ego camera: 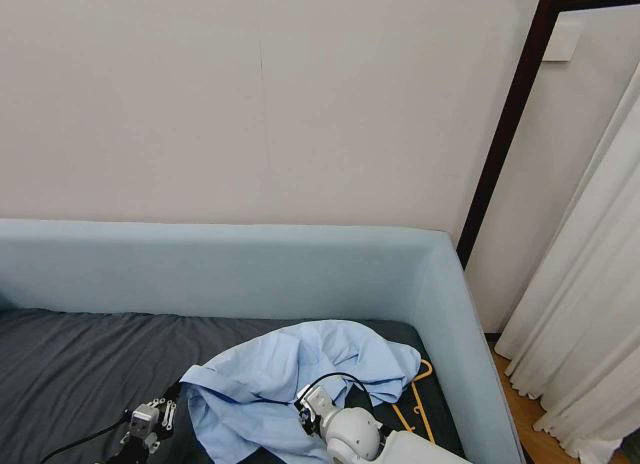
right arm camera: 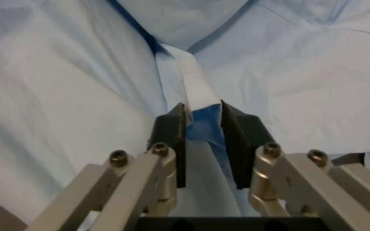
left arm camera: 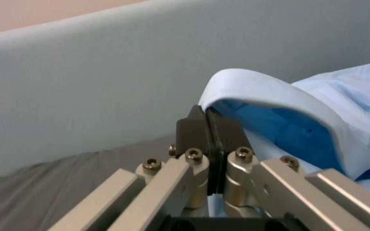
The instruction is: Pick up the clothes from the sofa and hang them on the clothes hanger.
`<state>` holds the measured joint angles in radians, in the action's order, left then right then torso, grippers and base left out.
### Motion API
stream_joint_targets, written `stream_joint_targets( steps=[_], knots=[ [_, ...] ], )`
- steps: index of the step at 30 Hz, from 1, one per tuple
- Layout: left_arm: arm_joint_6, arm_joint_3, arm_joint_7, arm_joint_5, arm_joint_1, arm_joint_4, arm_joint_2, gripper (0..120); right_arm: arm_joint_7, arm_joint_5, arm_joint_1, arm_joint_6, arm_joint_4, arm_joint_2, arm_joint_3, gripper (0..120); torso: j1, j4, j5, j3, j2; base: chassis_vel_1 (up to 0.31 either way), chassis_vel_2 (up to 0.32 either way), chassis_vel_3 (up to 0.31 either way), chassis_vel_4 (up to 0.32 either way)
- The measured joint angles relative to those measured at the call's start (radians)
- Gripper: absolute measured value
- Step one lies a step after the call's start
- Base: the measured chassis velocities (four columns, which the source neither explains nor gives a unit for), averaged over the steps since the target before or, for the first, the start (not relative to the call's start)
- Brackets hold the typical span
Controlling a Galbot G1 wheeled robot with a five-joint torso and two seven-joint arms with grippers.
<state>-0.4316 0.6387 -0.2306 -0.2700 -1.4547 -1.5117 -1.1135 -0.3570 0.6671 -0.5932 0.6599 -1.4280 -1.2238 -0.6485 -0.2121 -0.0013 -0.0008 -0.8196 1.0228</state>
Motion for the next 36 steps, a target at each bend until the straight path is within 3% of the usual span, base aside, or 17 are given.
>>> stream_joint_targets(
  steps=[6,11,18,21,26,27,32,33,36],
  knots=[
    [-0.001,-0.005,0.005,-0.001,0.011,0.011,0.005,0,0.033,-0.002,-0.007,-0.068,0.005,0.005,0.003,0,0.0,0.0,-0.0001,0.0,0.0,0.0,0.0,0.0,0.0],
    [-0.002,-0.013,0.007,-0.003,0.021,0.019,0.014,0,0.07,-0.004,-0.015,-0.184,-0.002,0.02,0.023,0,0.0,0.0001,0.0,0.0,0.0,0.0,0.0,0.0,0.0],
    [-0.006,-0.024,0.008,-0.051,0.049,0.012,0.053,0,0.072,0.114,-0.011,-0.337,-0.15,0.107,0.105,0,0.0,0.0,0.0001,0.0,0.0,0.0,0.0,0.0,0.0],
    [-0.01,-0.03,0.011,-0.111,0.071,-0.012,0.103,0,0.104,0.236,0.004,-0.448,-0.279,0.196,0.182,0,0.0,0.0,0.0001,0.0,0.0,0.0,0.0,0.0,0.0],
    [-0.012,-0.032,0.013,-0.182,0.103,-0.059,0.187,0,0.159,0.377,0.026,-0.545,-0.422,0.298,0.306,0,0.0,-0.0002,0.0002,0.0,0.0,0.0,0.0,0.0,0.0],
    [-0.012,-0.032,0.013,-0.182,0.103,-0.059,0.187,0,0.159,0.377,0.026,-0.545,-0.422,0.298,0.306,0,0.0,-0.0002,0.0002,0.0,0.0,0.0,0.0,0.0,0.0],
    [-0.012,-0.032,0.01,-0.31,0.158,-0.142,0.33,0,0.197,0.541,0.084,-0.618,-0.548,0.411,0.452,0,0.0,-0.0001,-0.0002,0.0,0.0,0.0,0.0,0.0,0.0],
    [-0.012,-0.032,0.01,-0.31,0.158,-0.142,0.33,0,0.197,0.541,0.084,-0.618,-0.548,0.411,0.452,0,0.0,-0.0001,-0.0002,0.0,0.0,0.0,0.0,0.0,0.0],
    [-0.012,-0.017,-0.004,-0.374,0.19,-0.194,0.415,0,0.199,0.61,0.125,-0.621,-0.58,0.453,0.513,0,0.0,0.0,0.0004,0.0,0.0,0.0,0.0,0.0,0.0]
  ],
)
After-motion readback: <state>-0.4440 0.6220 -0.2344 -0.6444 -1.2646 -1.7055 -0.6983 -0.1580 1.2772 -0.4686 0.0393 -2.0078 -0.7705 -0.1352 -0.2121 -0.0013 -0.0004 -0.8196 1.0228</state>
